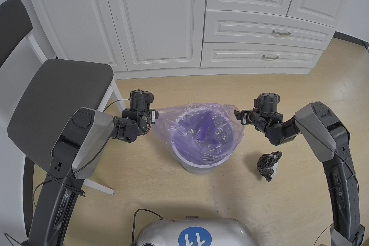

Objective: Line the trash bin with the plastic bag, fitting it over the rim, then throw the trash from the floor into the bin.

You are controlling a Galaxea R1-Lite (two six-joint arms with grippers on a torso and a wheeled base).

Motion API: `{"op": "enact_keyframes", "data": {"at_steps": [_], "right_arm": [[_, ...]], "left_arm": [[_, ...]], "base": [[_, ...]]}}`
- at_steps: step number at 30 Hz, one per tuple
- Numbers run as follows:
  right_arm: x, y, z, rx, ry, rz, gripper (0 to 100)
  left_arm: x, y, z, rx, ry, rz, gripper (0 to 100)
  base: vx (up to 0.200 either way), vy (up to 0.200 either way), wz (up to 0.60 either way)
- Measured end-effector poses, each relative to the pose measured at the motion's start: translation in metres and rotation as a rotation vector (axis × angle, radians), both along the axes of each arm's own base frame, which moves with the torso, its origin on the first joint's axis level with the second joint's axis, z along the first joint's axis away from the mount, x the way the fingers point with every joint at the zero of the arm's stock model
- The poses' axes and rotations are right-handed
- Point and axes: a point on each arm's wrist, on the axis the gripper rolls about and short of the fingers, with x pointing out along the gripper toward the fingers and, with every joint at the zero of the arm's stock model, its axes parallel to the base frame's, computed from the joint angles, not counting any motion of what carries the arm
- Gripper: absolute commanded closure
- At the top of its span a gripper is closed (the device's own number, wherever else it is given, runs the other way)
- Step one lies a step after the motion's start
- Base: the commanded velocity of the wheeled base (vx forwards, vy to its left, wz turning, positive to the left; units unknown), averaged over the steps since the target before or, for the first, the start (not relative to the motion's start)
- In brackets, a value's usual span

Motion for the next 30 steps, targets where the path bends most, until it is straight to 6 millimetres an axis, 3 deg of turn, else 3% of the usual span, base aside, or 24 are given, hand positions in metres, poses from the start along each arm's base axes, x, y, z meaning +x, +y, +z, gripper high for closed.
{"op": "enact_keyframes", "data": {"at_steps": [8, 13, 22, 30], "right_arm": [[0.004, 0.001, -0.037, -0.022, 0.105, -0.015, 0], [0.003, -0.003, -0.044, -0.038, 0.153, -0.021, 0], [-0.008, -0.01, -0.027, -0.043, 0.174, -0.028, 0], [-0.034, -0.017, 0.008, -0.09, 0.185, -0.001, 0]], "left_arm": [[0.0, 0.009, -0.024, 0.026, 0.086, 0.018, 0], [-0.005, 0.013, -0.028, 0.051, 0.177, 0.037, 0], [-0.01, 0.007, 0.014, 0.007, 0.125, 0.037, 0], [-0.038, 0.0, 0.066, -0.005, 0.173, -0.043, 0]], "base": [[0.0, 0.0, 0.0], [0.0, 0.0, 0.0], [0.0, 0.0, 0.0], [0.0, 0.0, 0.0]]}}
